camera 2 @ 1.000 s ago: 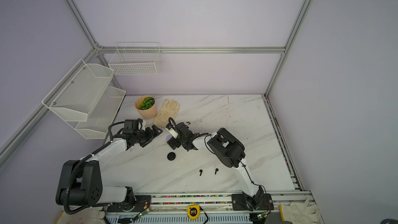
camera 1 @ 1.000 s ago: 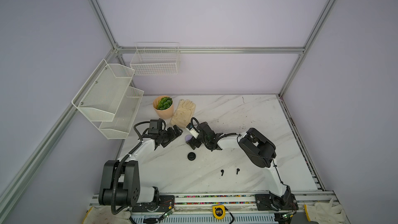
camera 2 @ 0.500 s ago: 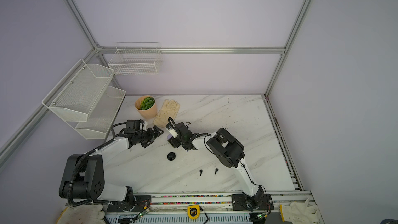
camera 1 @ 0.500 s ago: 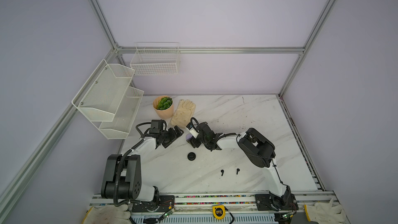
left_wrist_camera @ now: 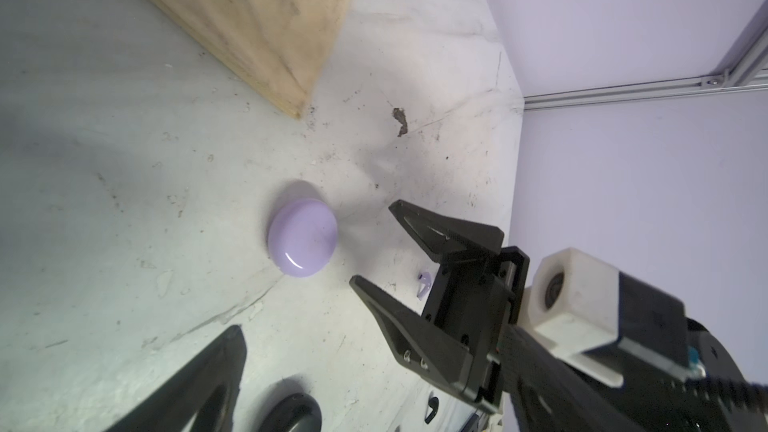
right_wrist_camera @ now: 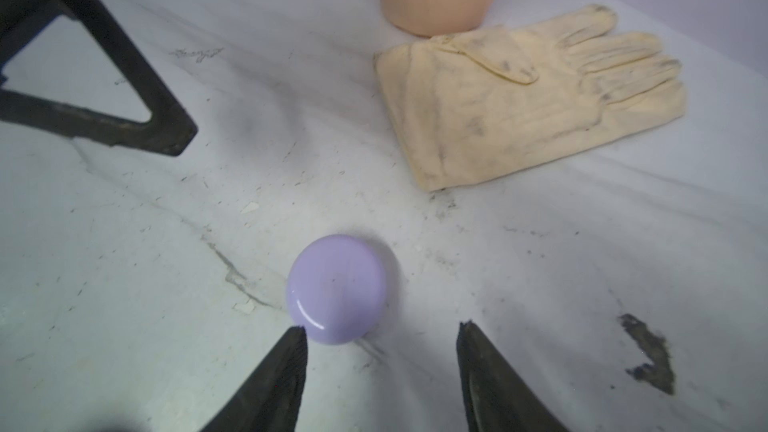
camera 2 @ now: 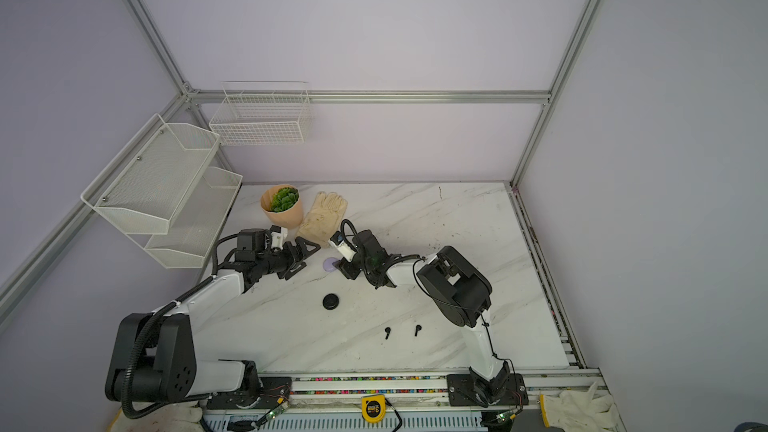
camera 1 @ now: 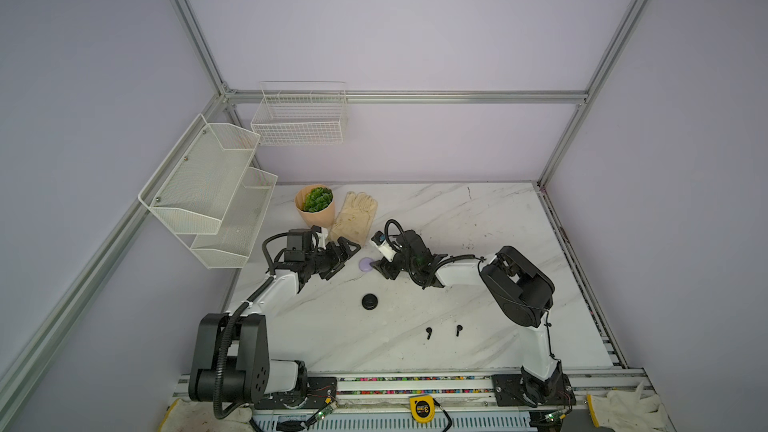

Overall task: Insert the wireless bluetooth earbuds into the charging case
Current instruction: 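Lower the right gripper over the lavender case and close on it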

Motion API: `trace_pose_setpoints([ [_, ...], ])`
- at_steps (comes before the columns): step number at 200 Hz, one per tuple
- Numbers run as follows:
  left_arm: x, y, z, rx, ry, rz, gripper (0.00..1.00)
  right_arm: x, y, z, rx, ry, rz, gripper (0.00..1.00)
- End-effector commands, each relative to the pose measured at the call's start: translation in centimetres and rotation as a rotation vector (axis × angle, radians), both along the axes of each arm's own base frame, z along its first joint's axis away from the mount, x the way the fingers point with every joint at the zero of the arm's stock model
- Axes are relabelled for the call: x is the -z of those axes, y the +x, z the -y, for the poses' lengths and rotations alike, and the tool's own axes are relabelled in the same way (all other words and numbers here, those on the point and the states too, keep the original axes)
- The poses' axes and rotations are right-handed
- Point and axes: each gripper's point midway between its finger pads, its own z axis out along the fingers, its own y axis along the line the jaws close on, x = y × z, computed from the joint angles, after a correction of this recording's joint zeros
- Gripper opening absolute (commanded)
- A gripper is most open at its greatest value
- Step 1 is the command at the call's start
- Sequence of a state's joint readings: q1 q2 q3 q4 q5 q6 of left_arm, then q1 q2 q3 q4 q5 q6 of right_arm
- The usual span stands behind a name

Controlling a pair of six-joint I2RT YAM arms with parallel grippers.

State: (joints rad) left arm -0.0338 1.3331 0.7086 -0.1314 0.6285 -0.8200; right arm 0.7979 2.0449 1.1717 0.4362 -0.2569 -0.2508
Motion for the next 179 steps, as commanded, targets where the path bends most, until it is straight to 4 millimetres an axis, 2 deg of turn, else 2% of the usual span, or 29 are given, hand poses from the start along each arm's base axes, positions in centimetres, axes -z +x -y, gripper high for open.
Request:
trace_pose_setpoints([
  [1,-0.5,-1.7,0.3,0.001,-0.04,0.013,0.96,-1.4,-1.2,-1.1,-0.069,0.056,0.014,0.65],
  [19,-0.2,-2.0,-0.2,-0.022,-0.028,0.003,0.97,-0.6,-1.7,-1.2,-0.073,0.021,0.013,0.74],
  [35,0.1,-2.0,-0.3,-0.035,-0.042,-0.003,0.97,-0.1,-1.2,-1.3,-0.047,0.009,0.005,0.82],
  [61,0.8,-2.0,-0.4,-0.042,-0.042,-0.032,0.97,1.6,0.2,-1.9,0.109,-0.06,-0.154,0.89],
  [74,0.7,-2.0,-0.4,-0.04,-0.035,-0.037,0.97,1.9,-0.2,-2.1,0.177,-0.077,-0.244,0.9],
  [98,0.3,-1.7,-0.7,-0.053,-0.018,-0.02,0.99,1.9,-1.0,-2.0,0.244,-0.086,-0.304,0.9],
  [117,0.2,-1.5,-0.8,-0.055,-0.013,-0.019,0.99,2.8,-0.8,-1.7,0.275,-0.13,-0.32,0.9],
  [146,0.7,-1.7,-1.0,-0.057,-0.009,-0.031,0.99,3.0,-1.4,-2.5,0.255,-0.143,-0.307,0.91],
  [179,1.1,-1.9,-1.1,-0.06,-0.011,-0.035,1.0,4.1,-0.9,-2.7,0.243,-0.193,-0.266,0.92],
])
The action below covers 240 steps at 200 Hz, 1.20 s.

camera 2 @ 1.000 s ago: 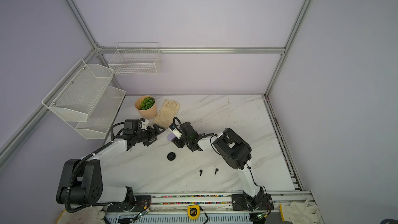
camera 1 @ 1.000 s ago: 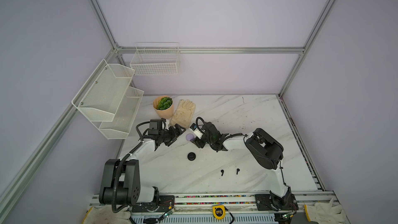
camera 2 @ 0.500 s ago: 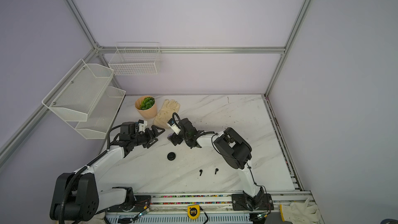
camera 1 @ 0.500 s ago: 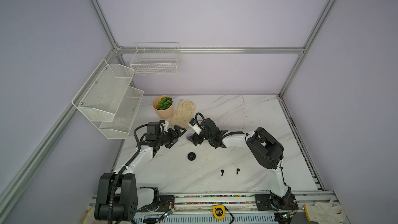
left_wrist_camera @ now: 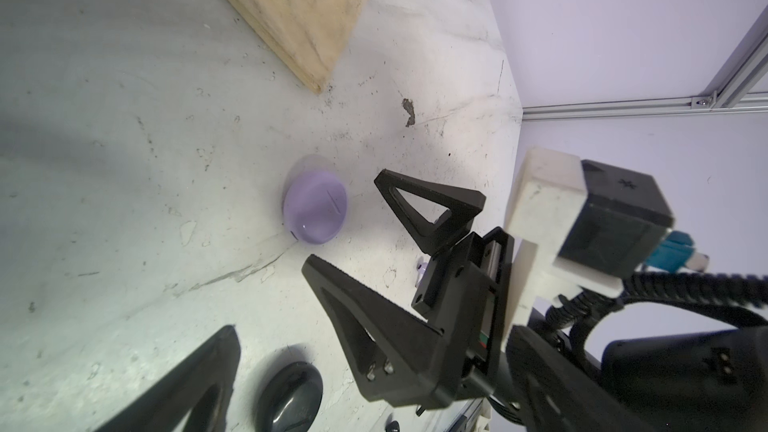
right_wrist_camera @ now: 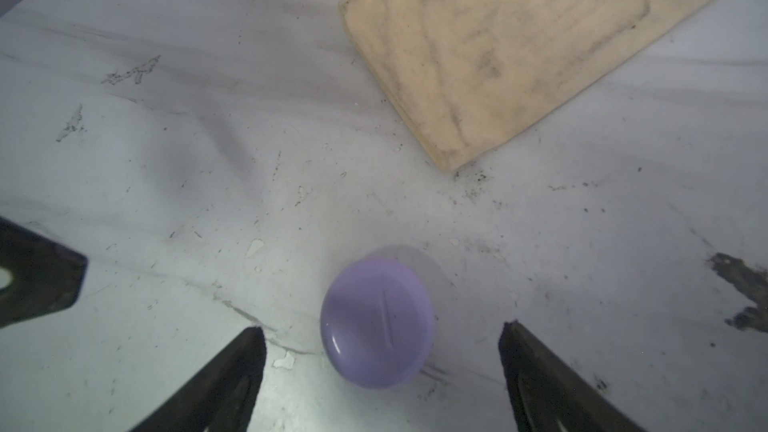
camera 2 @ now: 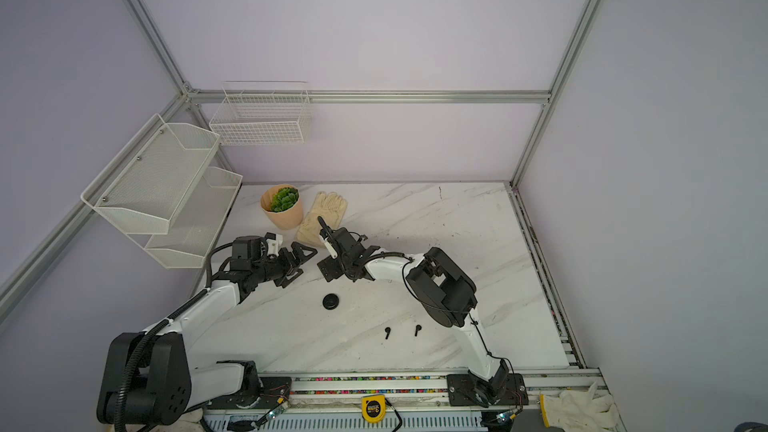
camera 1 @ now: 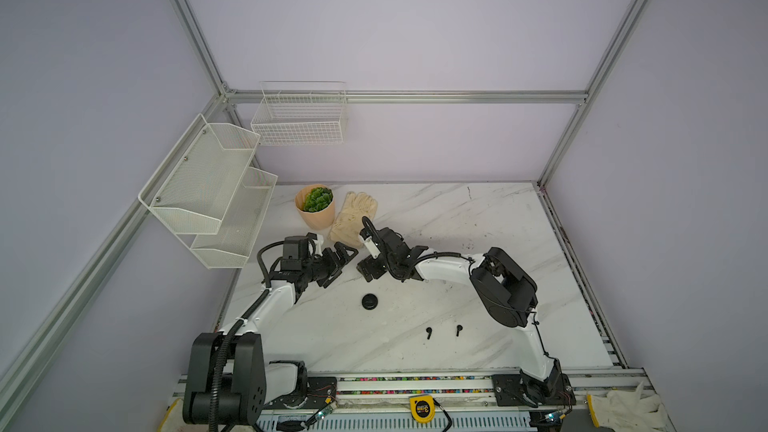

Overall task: Insert the wireless bluetooth earbuds into the charging case
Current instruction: 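Lower the right gripper over the lavender case and close on it, then lift the case with the right gripper while the left gripper approaches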

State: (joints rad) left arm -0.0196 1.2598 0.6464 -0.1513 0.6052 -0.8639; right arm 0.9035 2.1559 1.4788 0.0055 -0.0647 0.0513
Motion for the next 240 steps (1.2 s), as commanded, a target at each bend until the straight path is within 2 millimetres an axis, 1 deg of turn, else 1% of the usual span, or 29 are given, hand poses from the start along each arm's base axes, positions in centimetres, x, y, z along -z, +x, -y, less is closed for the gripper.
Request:
trace_pose_setpoints([
  [1,0.5,-0.3,-0.3,-0.005,-0.002,0.0,1.0,2.1,0.0,0.3,0.004,-0.079,-0.003,0.92],
  [29,0.6,-0.4,-0.3,-0.002,-0.003,-0.001,1.0,3.1,0.1,0.3,-0.009,-0.11,0.004,0.89],
  [53,0.7,-0.4,-0.4,-0.004,-0.003,-0.004,1.0,3.5,0.0,0.3,-0.012,-0.12,0.005,0.78],
  [71,0.7,-0.5,-0.3,0.0,-0.005,-0.003,1.0,3.4,0.0,0.3,-0.012,-0.109,0.011,0.7],
  [96,0.8,-0.5,-0.4,-0.002,-0.003,-0.006,1.0,3.1,0.1,0.2,-0.004,-0.095,0.014,0.65],
  [137,0.8,-0.5,-0.5,-0.003,0.004,-0.003,1.0,2.9,0.0,0.0,-0.008,-0.076,0.015,0.62],
  [177,1.0,-0.6,-0.6,-0.001,0.005,-0.009,1.0,1.3,-0.1,-0.1,-0.057,-0.043,0.068,0.6],
  [200,0.8,-0.8,-0.6,-0.001,0.005,-0.005,0.99,0.0,0.1,0.1,-0.08,-0.015,0.109,0.59],
  [223,0.6,-0.9,-0.8,-0.005,0.009,0.0,0.99,-1.0,0.9,1.1,-0.066,0.0,0.126,0.57],
  [240,0.5,-0.9,-0.8,-0.005,0.008,0.007,0.99,-1.8,0.8,1.7,-0.075,0.01,0.141,0.56],
])
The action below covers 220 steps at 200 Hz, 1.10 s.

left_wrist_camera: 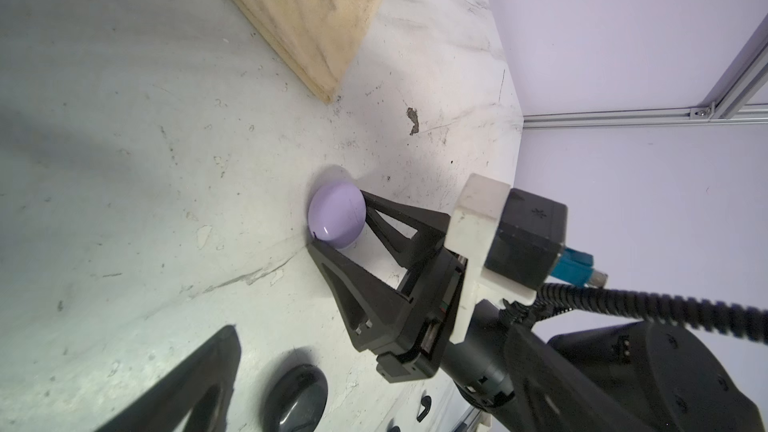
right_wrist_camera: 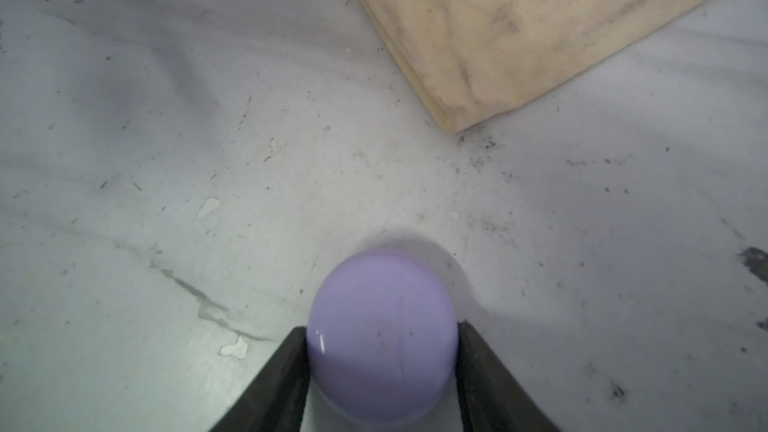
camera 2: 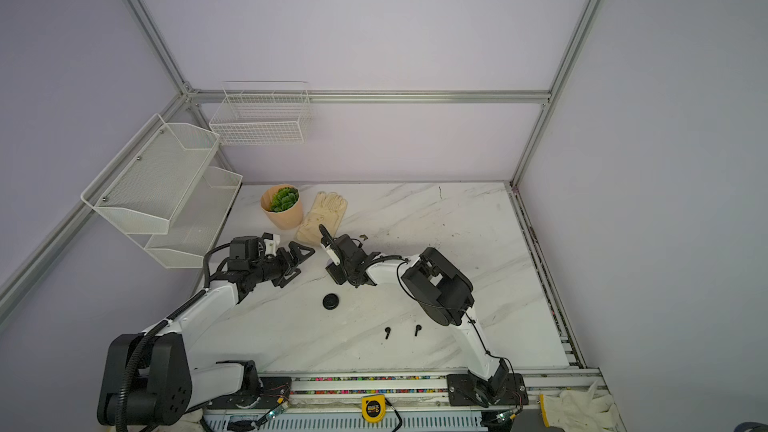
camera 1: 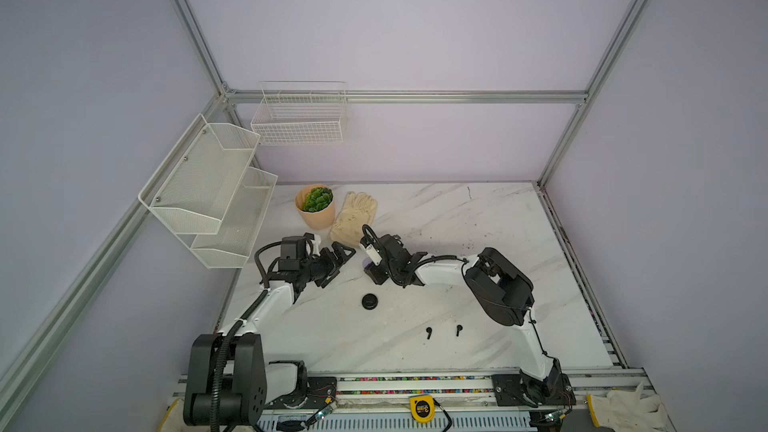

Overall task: Insert the wireless bluetooth earbuds into the charging case
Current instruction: 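Lift the case with the right gripper while the left gripper approaches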

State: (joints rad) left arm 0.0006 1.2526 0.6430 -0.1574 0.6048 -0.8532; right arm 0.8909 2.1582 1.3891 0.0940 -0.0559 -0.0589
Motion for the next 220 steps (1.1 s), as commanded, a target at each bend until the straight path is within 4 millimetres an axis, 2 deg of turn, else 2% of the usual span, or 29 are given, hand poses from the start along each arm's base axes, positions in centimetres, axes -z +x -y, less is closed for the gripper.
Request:
trace_pose_setpoints([
  [1,0.5,-0.9,-0.1,0.01,0.001,0.002,0.99,-4.0,0.7,0.3,-0.025,0.066,0.073,0.56],
  [26,0.4,-1.3,0.3,0.032,-0.024,-0.005,0.98,-5.6,0.0,1.5,-0.087,0.096,0.122,0.56],
  [56,0.5,-2.7,0.8,0.089,-0.02,-0.041,0.97,-7.4,-0.6,3.2,-0.191,0.124,0.21,0.56],
  [100,-2.5,-3.2,2.3,0.181,-0.078,0.055,0.96,-8.9,-3.1,5.1,-0.285,0.121,0.31,0.56],
  [126,-3.4,-3.7,4.2,0.252,-0.095,0.11,0.91,-9.6,-3.9,5.9,-0.295,0.127,0.334,0.56],
  [156,-4.4,-3.3,6.5,0.286,-0.175,0.212,0.84,-10.4,-5.2,6.1,-0.319,0.18,0.323,0.55],
  [194,-4.4,-3.3,9.4,0.372,-0.214,0.253,0.76,-10.9,-5.8,6.4,-0.327,0.207,0.335,0.55],
  [220,-4.4,-2.7,10.0,0.379,-0.21,0.279,0.66,-11.7,-6.0,6.2,-0.334,0.232,0.344,0.55],
])
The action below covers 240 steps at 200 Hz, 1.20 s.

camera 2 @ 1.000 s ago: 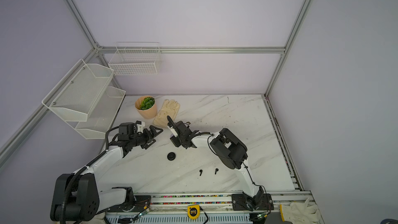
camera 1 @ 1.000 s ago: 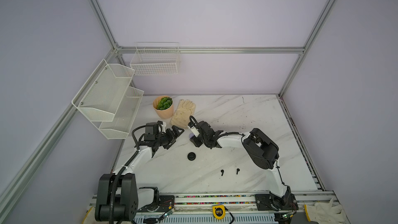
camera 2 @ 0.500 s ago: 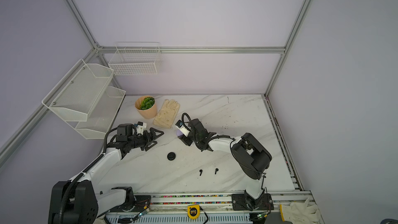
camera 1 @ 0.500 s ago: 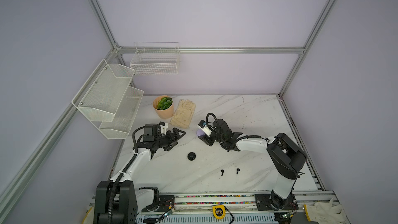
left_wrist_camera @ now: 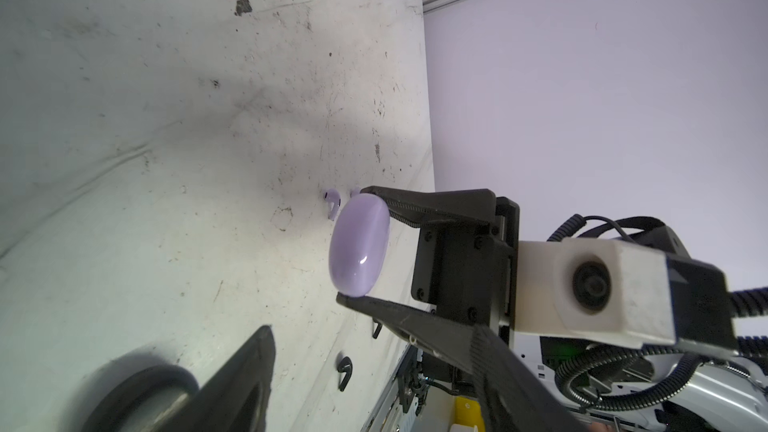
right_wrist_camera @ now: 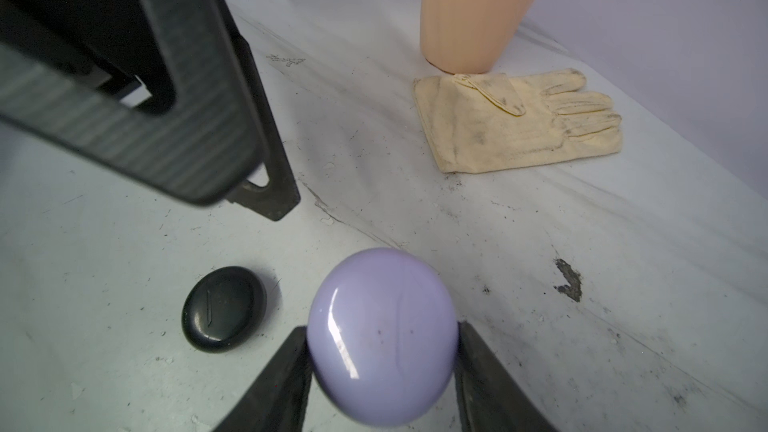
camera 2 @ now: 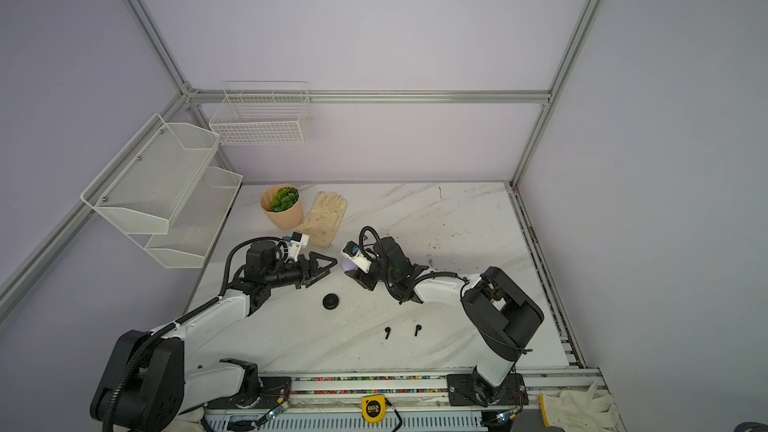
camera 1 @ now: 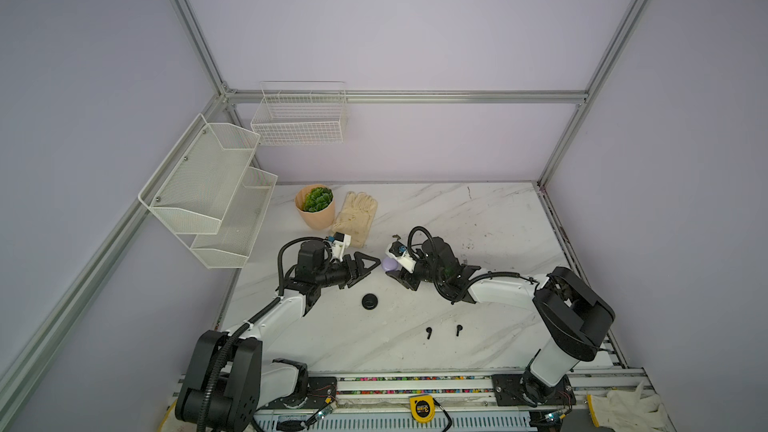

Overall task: Insert the wireless bluetooth earbuds into the charging case
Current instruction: 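Lift the case with the right gripper while the left gripper approaches, then grasp the case bottom with the left gripper, right gripper holding lid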

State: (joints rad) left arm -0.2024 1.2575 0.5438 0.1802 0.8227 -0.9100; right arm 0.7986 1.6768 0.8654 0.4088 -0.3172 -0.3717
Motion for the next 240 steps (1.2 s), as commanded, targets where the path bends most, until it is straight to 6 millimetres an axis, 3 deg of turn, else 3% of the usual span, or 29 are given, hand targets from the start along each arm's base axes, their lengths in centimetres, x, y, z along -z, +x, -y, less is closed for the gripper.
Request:
trace_pose_setpoints([
  [1,-1.5,0.5,0.9,0.024,-0.04,0.096,0.66,-2.6,-0.3,-0.6,-0.036,0.069,0.055,0.55],
  [104,-1.4,0.8,2.3,0.07,-0.103,0.118,0.49,-5.2,0.0,-1.2,-0.044,0.123,0.083,0.54],
  [181,-0.9,0.4,2.6,0.08,-0.109,0.106,0.45,-6.7,0.2,-1.3,-0.044,0.146,0.117,0.53],
  [240,-1.8,0.6,2.9,0.104,-0.105,0.129,0.38,-6.9,0.3,-1.6,-0.056,0.146,0.122,0.53],
])
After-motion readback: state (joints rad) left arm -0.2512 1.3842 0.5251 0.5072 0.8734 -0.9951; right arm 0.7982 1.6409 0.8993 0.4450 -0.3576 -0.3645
